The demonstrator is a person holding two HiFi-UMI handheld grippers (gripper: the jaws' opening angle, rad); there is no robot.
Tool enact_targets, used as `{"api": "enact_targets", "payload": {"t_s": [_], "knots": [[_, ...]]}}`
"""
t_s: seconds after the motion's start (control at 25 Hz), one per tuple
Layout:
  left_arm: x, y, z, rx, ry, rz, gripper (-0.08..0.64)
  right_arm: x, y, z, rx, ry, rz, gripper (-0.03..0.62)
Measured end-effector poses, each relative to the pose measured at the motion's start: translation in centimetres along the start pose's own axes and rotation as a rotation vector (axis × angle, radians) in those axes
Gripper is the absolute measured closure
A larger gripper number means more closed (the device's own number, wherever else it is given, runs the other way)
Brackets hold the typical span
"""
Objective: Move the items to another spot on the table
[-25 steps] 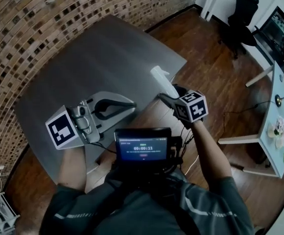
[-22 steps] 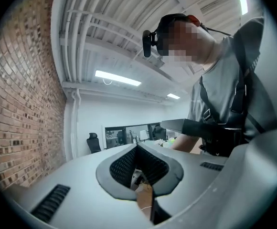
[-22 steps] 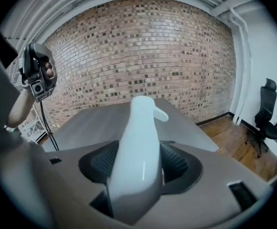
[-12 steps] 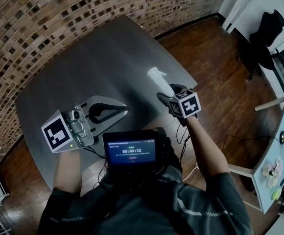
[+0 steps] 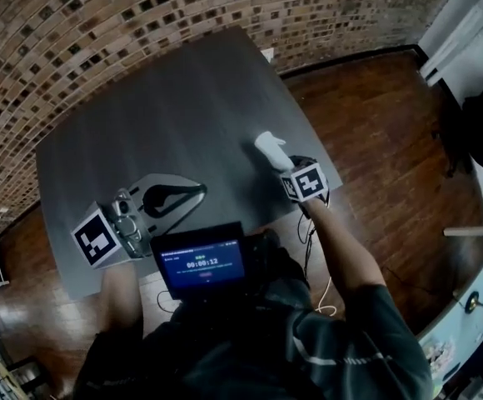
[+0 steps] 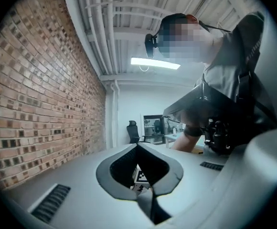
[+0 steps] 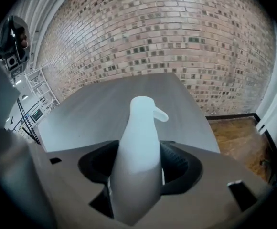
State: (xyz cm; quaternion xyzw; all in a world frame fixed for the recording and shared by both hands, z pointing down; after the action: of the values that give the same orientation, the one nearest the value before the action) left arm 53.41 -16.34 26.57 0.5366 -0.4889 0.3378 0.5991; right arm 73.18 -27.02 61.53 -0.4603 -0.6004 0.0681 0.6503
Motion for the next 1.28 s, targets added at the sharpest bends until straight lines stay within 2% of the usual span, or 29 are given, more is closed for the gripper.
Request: {"api": "enact_targets", "payload": {"t_s": [0.16, 0.36, 0.56, 0.68, 0.84, 1.12, 1.2, 1.28], "knots": [[0.8, -0.8, 2.0, -0.067, -0.007, 0.037, 0.566, 1.3, -2.1, -1.9, -0.015, -0.001, 0.046, 0.314], [1.7, -0.6, 2.5, -0.093, -0.006, 0.034, 0.566, 2.4, -3.9, -1.9, -0.029, 0.026, 0.039, 0.314], [1.4, -0.5, 2.9, -0.114, -0.016, 0.029, 0.566, 3.0, -4.2, -1.7, -0.059, 0.014, 0.056, 0.305], [1.5, -0.6, 2.4, -0.112, -0.028, 0.041, 0.566, 3.0, -4.2, -2.1, -0.043, 0.055, 0.042, 0.296], [0.1, 0.3, 2.1, -0.106, -0.036, 0.041, 0.566, 1.7, -3.0, -1.7, -0.02, 0.043, 0.001, 0.233], [-0.9, 2.4, 0.5, -0.074, -0.072, 0.015, 0.566, 0.1, 0.0, -2.1, 0.048, -0.006, -0.099, 0.233], [-1.7, 3.6, -0.9, -0.048, -0.067, 0.001, 0.566, -0.4, 2.3, -1.1, 0.081, -0.025, -0.162, 0.241], [-2.4, 4.8, -2.1, -0.025, -0.057, -0.023, 0.566, -1.1, 4.7, 0.2, 0.107, -0.018, -0.222, 0.303]]}}
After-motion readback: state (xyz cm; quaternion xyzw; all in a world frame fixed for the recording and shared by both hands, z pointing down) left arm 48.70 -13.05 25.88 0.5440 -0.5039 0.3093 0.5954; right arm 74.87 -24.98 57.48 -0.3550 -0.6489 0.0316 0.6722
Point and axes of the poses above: the fingertips, and each gripper's own axes: y backward along the fingers, z to its left, x out of its underside, the point moved 3 cm from there along y, backward along the fingers, and after that the axes turned 13 degrees about -z, right-handed, at the moved point
